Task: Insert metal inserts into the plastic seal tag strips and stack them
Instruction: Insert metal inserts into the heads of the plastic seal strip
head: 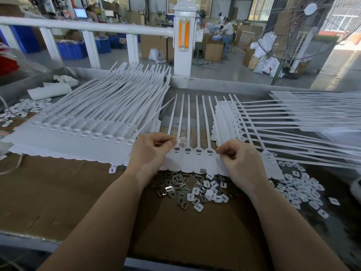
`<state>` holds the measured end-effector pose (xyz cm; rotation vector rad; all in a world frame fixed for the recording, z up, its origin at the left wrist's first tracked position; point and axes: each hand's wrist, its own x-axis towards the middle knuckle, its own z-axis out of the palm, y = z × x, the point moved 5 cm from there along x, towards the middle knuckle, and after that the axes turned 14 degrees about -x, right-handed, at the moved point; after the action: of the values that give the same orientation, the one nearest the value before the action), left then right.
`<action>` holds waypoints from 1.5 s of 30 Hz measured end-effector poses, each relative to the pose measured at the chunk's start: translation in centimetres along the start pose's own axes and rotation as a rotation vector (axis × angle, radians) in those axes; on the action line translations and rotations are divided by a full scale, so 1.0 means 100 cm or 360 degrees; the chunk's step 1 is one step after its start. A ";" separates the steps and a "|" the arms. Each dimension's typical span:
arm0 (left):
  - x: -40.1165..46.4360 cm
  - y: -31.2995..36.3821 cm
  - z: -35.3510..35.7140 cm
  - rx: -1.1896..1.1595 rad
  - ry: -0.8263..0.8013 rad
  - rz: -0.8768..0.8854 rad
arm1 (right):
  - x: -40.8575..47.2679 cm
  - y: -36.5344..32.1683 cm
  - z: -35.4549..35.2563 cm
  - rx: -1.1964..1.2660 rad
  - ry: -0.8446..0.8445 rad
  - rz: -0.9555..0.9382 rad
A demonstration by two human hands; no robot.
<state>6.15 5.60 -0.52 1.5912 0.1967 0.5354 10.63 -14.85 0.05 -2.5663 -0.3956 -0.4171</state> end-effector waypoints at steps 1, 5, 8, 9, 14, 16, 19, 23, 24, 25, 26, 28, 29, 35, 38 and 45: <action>0.000 0.000 0.000 -0.0016 0.0005 -0.0003 | 0.000 0.000 0.000 -0.0001 0.0001 0.0000; 0.000 -0.001 -0.001 -0.0052 -0.0001 -0.0004 | 0.000 0.000 -0.001 -0.0039 0.0022 -0.0028; -0.001 -0.001 0.000 -0.0046 -0.0023 0.0009 | -0.001 0.001 -0.002 -0.0101 0.0042 -0.0039; -0.001 0.000 -0.001 -0.0041 -0.0030 0.0014 | -0.001 0.002 -0.003 -0.0132 0.0052 -0.0032; 0.000 -0.002 -0.002 0.0070 -0.0080 0.0028 | 0.000 0.008 -0.005 -0.0189 0.0078 0.0066; 0.000 -0.002 -0.002 0.0103 -0.0090 0.0032 | 0.000 0.008 -0.005 -0.0180 0.0079 0.0075; 0.000 -0.002 -0.002 0.0129 -0.0082 0.0039 | 0.000 0.008 -0.005 -0.0176 0.0091 0.0068; 0.000 -0.002 -0.002 0.0149 -0.0065 0.0030 | 0.001 0.007 -0.005 -0.0181 0.0091 0.0067; 0.001 -0.002 -0.002 0.0152 -0.0054 0.0024 | 0.001 0.007 -0.004 -0.0182 0.0091 0.0070; 0.001 -0.002 -0.002 0.0157 -0.0044 0.0015 | 0.001 0.007 -0.004 -0.0181 0.0090 0.0073; 0.002 -0.002 -0.002 0.0170 -0.0039 0.0009 | 0.001 0.007 -0.004 -0.0181 0.0088 0.0075; 0.003 -0.001 -0.001 0.0218 -0.0047 0.0020 | 0.001 0.008 -0.004 -0.0185 0.0087 0.0076; 0.003 -0.001 0.000 0.0242 -0.0052 0.0032 | 0.001 0.008 -0.004 -0.0186 0.0089 0.0076; 0.005 -0.003 0.000 0.0335 -0.0032 0.0017 | 0.000 0.007 -0.004 -0.0184 0.0084 0.0070; 0.006 -0.006 0.001 0.0458 -0.0055 -0.0013 | 0.000 0.007 -0.004 -0.0186 0.0080 0.0078; 0.008 -0.006 0.001 0.0768 0.0004 0.0032 | 0.000 0.007 -0.004 -0.0182 0.0082 0.0100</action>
<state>6.98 5.88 -0.95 2.0623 0.3300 0.5304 10.78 -15.63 0.06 -2.6644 -0.2789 -0.4952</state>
